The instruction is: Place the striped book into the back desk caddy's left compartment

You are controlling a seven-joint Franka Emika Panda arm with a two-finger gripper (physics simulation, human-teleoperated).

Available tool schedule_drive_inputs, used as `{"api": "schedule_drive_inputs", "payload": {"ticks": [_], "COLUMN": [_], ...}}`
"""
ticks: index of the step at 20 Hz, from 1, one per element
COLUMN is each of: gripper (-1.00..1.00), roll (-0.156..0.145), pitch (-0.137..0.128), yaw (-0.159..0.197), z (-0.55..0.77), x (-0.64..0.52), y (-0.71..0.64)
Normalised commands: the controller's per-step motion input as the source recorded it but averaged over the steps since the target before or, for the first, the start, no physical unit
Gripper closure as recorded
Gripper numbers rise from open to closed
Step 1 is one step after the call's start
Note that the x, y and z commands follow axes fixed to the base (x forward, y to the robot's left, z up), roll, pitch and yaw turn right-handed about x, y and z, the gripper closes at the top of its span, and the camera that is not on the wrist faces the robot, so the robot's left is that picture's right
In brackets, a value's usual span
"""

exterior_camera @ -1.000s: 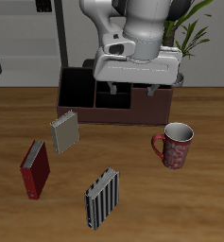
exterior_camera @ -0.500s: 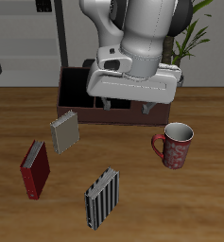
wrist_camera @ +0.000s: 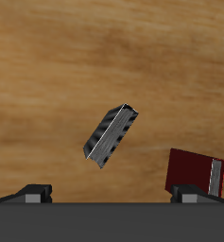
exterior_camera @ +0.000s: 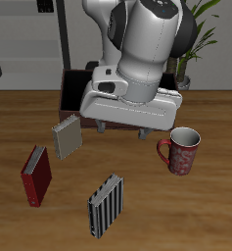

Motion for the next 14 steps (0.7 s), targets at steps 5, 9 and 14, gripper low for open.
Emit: {"api": "schedule_drive_inputs", "payload": {"ticks": [5, 9, 14], "gripper": [-1.0, -1.0, -1.0], "roll": [0.009, 0.032, 0.046], "pitch": [-0.006, -0.022, -0.027], "yaw": [-0.06, -0.102, -0.098], "z": [-0.14, -0.12, -0.2], "x": [0.16, 0.22, 0.22], "y": [-0.04, -0.22, -0.27]}}
